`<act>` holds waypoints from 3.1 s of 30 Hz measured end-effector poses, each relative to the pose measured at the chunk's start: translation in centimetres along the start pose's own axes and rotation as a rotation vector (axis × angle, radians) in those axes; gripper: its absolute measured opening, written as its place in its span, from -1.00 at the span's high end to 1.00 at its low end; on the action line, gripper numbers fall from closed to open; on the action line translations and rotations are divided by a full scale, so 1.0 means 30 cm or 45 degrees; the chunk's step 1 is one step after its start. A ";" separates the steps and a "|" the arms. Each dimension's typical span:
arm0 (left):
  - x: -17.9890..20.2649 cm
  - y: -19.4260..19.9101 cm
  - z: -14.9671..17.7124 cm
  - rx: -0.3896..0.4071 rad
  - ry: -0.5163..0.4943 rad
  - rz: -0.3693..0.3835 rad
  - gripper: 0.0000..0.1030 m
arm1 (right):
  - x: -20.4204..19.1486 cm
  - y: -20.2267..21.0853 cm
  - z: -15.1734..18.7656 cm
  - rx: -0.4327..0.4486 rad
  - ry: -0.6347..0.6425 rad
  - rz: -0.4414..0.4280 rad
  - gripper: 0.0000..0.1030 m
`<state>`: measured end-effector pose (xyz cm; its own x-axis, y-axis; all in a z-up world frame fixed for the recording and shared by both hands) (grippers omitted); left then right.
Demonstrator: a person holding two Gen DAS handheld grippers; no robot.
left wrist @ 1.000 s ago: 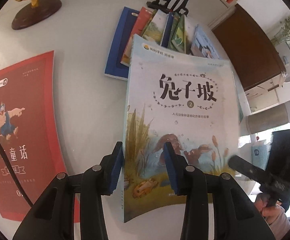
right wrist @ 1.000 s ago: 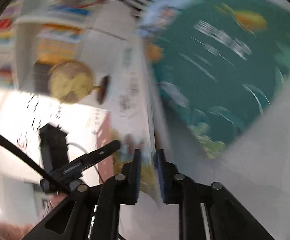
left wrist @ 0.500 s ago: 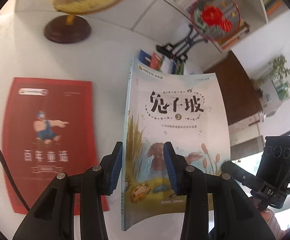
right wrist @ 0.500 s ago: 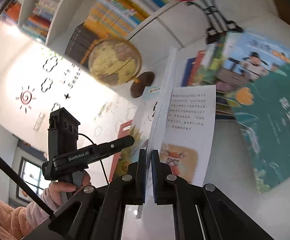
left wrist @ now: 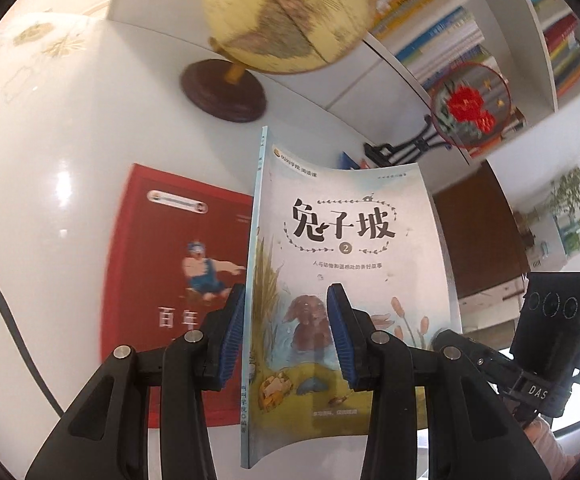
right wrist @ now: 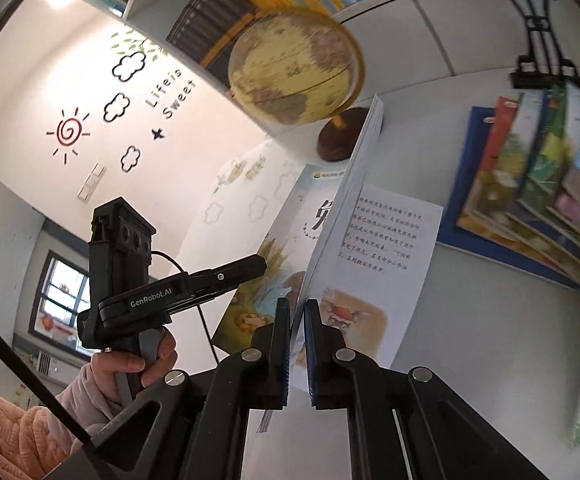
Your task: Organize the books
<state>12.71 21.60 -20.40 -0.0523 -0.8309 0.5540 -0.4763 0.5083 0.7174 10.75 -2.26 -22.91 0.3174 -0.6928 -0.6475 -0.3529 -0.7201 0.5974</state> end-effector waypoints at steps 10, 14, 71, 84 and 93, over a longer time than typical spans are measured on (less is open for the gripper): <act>-0.087 0.050 -0.019 0.049 0.062 -0.051 0.30 | -0.062 -0.100 -0.032 -0.070 0.059 -0.037 0.87; -0.116 0.054 -0.023 0.051 0.078 -0.073 0.30 | -0.061 -0.130 -0.033 -0.092 0.057 -0.035 0.87; -0.110 -0.022 0.062 -0.098 -0.119 -0.537 0.05 | 0.003 -0.115 0.043 -0.045 0.248 0.581 -0.34; 0.289 -0.205 0.126 -0.237 -0.413 -0.312 0.03 | 0.264 0.195 0.153 0.126 -0.166 0.703 -0.35; 0.459 -0.281 0.204 -0.334 -0.576 -0.258 0.03 | 0.388 0.373 0.294 0.232 -0.446 0.726 -0.35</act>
<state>10.65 4.48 -21.40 -0.3813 -0.9028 0.1990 -0.2850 0.3196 0.9037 2.73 -18.03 -27.91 -0.2534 -0.8857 -0.3891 -0.5319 -0.2084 0.8208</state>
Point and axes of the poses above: each gripper's, at about its wrist camera, not at the fingertips, and y roughly against the way its jaws point, x to its right, z to its underside, the point moved 1 cm from there along -y, roughly the way its jaws point, and after that the axes turned 2 degrees about -y, right-handed, at the moved point
